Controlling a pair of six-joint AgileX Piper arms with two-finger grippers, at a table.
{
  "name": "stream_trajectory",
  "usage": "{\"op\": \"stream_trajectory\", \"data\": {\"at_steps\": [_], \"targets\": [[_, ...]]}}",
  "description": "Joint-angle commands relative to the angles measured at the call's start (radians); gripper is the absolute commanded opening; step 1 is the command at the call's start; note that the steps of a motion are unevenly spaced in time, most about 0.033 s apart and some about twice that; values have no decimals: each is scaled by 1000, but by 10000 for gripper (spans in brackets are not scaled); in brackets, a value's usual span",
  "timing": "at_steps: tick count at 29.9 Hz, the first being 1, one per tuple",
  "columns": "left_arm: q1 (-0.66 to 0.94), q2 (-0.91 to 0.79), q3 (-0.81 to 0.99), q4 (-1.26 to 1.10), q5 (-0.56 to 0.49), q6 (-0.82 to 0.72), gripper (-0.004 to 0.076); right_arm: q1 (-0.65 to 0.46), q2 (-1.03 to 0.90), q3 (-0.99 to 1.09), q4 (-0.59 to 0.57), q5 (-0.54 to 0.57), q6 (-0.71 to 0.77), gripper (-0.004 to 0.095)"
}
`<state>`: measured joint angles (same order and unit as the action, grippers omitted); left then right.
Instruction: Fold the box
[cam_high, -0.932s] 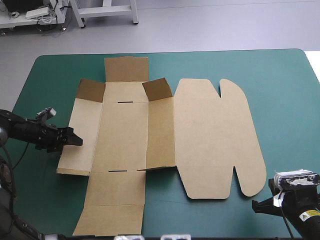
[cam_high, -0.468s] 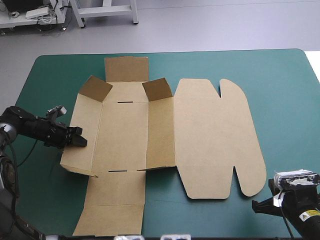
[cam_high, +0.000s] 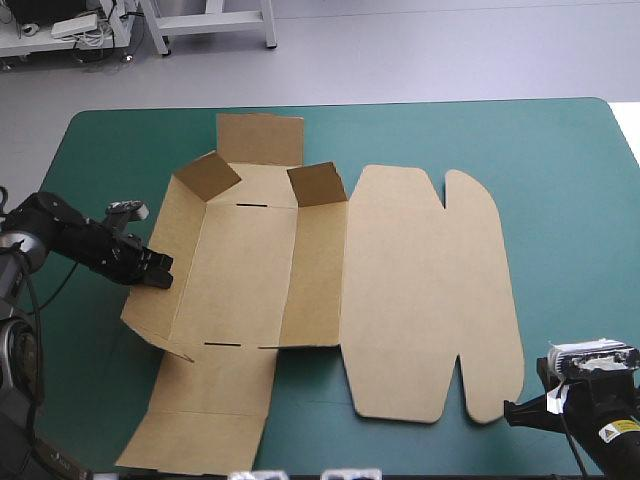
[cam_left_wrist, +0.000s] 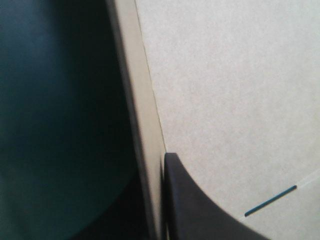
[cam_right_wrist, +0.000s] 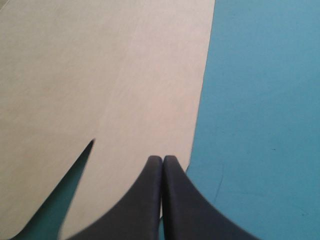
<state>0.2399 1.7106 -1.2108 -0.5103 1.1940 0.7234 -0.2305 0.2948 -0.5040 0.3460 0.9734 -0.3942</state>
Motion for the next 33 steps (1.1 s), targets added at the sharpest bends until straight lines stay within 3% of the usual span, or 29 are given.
{"op": "stream_trajectory", "data": {"at_steps": [1, 15, 27, 33], "targets": [[-113, -68, -120, 161, 56, 20, -9, -1, 10, -24, 13, -54, -2, -17], [-463, -72, -507, 455, -191, 32, -9, -1, 10, -24, -10, -54, -2, -17], [-709, -94, -564, 476, -214, 175, -9, -1, 10, -24, -10, -54, -2, -17], [-759, -117, -562, 331, -205, 307, -9, -1, 10, -24, -6, -54, 10, -17]]}}
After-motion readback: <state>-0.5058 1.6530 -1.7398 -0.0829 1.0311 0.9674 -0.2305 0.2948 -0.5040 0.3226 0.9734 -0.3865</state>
